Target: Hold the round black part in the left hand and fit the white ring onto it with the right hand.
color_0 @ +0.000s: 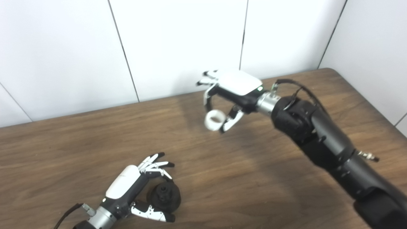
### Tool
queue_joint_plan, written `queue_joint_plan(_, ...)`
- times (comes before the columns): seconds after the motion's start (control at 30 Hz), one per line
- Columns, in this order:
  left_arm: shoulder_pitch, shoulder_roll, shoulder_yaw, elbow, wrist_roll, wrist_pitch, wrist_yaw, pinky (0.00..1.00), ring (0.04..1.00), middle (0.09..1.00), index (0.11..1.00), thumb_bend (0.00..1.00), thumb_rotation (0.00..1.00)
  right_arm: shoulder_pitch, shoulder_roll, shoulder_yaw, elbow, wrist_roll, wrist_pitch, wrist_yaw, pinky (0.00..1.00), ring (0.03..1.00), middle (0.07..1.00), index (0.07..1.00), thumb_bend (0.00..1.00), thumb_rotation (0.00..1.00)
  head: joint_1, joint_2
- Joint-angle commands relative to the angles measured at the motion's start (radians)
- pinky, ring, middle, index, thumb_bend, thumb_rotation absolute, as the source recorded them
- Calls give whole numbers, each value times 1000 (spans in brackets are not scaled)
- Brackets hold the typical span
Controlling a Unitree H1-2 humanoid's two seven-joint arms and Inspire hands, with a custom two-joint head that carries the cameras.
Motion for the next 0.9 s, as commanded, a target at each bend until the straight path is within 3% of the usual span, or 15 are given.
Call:
queue_joint_plan(0.0, -17, -11, 5, 0, 0, -16, 16, 1000, 990, 847, 482, 524, 51, -38, 8, -8, -57, 24, -29, 2, 1000, 1000, 914, 482, 526, 139, 8, 3)
queue_joint_plan(0.4, -10, -38, 13, -37, 23, 41, -21, 1000, 1000, 853, 482, 524, 53, -27, 86, 32, -239, 33, -20, 133, 1000, 1000, 912, 482, 527, 142, 91, 31)
queue_joint_plan(0.87, -13, -70, 0, -79, 78, 89, -38, 1000, 1000, 859, 482, 525, 55, -5, 113, 34, -369, 163, -17, 230, 1000, 1000, 907, 482, 526, 142, 177, 81)
